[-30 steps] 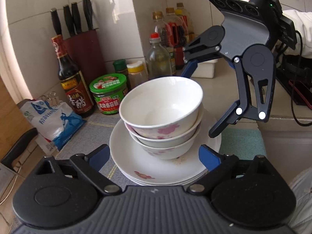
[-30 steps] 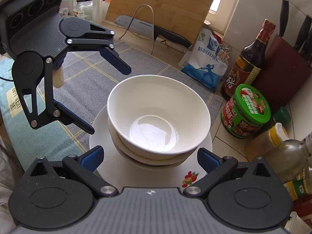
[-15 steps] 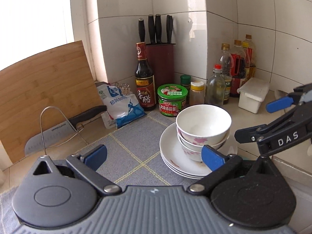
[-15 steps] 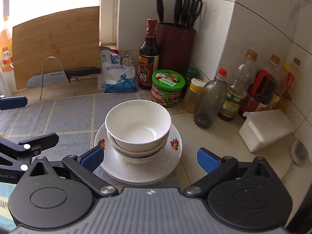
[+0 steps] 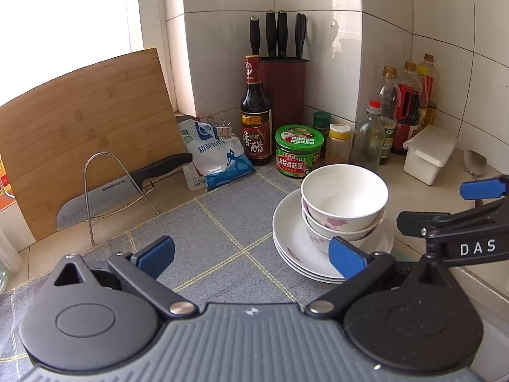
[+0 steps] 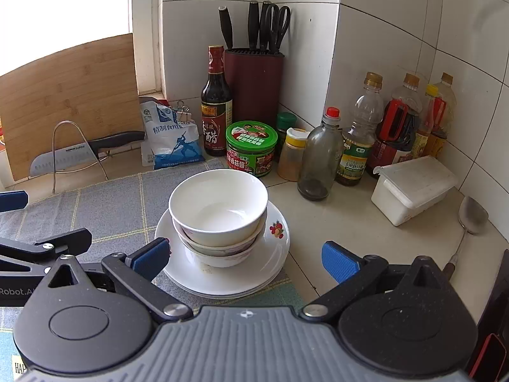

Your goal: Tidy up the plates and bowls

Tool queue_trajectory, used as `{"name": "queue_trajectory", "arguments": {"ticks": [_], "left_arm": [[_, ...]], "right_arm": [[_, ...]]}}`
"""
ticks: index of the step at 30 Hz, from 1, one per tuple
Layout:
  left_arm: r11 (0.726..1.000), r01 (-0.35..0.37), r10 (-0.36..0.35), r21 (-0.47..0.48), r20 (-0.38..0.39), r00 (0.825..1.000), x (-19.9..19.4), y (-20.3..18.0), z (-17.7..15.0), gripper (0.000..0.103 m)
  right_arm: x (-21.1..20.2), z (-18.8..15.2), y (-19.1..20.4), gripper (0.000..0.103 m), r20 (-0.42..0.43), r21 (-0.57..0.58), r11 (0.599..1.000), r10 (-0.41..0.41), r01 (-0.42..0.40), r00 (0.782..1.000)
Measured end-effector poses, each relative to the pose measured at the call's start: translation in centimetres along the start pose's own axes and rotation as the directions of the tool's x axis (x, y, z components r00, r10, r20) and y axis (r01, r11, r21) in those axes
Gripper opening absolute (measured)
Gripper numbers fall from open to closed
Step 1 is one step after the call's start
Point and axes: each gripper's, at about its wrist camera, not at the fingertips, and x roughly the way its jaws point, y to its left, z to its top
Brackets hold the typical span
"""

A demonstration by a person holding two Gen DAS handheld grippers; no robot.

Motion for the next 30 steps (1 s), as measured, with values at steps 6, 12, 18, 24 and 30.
{"name": "queue_trajectory", "arguments": {"ticks": [6, 12, 18, 24, 30], "left_arm": [[1.000, 0.001, -0.001, -0.014, -0.006, 1.000, 0.03, 0.08, 0.10, 0.102], [1.000, 0.007, -0.007, -0.014, -0.006, 1.000, 0.06, -0.03, 0.25, 0.102], [1.000, 0.011, -0.011, -0.014, -0.001, 1.000, -0.03, -0.17, 0.34, 0.102], [1.000, 0.010, -0.010, -0.016, 0.000, 1.000, -0.12, -0.13, 0.38, 0.102], [1.000, 0.007, -0.007, -0.019, -0.002, 1.000, -0.23, -0.08, 0.43, 0.102]], "right_arm": [[0.06, 0.00, 0.16, 0.103, -0.002, -0.003, 1.000, 0.005, -0.005, 1.000], [0.07, 0.07, 0.08, 0.103, 0.000, 0.000, 1.000, 0.004, -0.004, 1.000], [0.03, 0.15, 0.05, 0.103, 0.003, -0.001, 1.000, -0.004, 0.004, 1.000], [-0.05, 0.24, 0.02, 0.103, 0.006, -0.001, 1.000, -0.005, 0.005, 1.000], [-0.19, 0.29, -0.03, 0.103, 0.007, -0.003, 1.000, -0.007, 0.007, 1.000]]}}
